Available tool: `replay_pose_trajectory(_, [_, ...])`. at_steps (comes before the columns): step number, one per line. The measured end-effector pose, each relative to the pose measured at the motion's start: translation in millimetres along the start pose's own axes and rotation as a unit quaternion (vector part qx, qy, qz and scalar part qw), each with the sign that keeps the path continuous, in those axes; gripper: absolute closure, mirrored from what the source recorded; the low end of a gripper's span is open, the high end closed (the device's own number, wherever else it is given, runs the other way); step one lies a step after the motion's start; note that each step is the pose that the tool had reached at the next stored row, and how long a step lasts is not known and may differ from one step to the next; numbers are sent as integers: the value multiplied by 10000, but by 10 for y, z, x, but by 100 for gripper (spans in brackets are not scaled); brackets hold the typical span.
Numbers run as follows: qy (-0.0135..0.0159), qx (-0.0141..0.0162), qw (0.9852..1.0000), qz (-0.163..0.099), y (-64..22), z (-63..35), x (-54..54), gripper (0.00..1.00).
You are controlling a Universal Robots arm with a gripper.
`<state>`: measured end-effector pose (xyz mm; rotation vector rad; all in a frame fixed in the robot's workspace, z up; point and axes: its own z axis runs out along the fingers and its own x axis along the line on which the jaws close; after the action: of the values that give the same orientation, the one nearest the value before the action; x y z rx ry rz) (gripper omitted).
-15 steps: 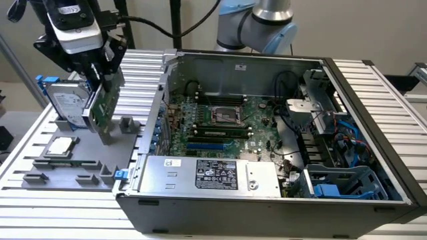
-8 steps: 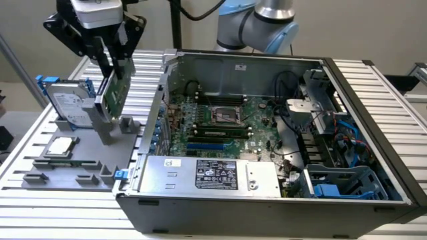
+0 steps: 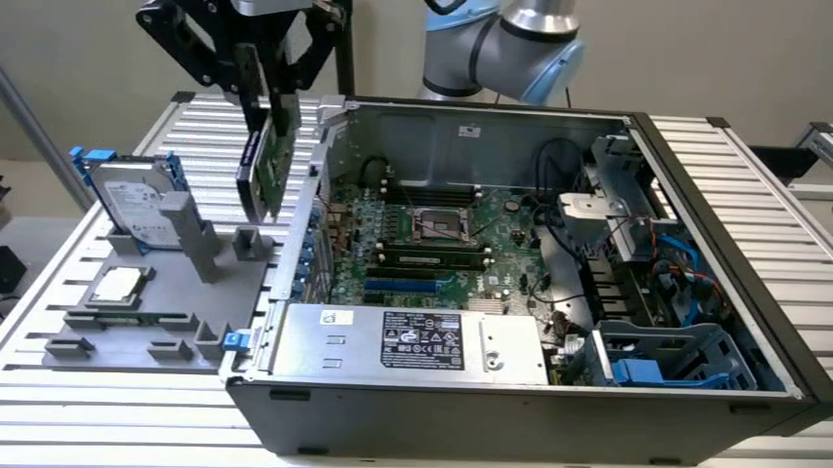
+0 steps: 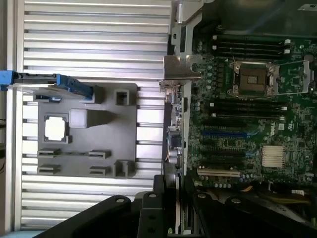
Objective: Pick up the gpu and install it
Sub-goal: 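Pick up the gpu and move the gpu toward the slot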
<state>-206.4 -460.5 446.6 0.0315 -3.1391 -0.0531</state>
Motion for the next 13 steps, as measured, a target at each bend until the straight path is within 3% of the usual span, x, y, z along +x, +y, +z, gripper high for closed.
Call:
replay_pose_trajectory(4, [1,-1,10000,0,-8,0,-187,100])
replay_pose_trajectory(8, [1,-1,10000,0,-14,9,-443,100])
replay_pose_trajectory(13, [1,4,10000,0,-22,87,-674,100])
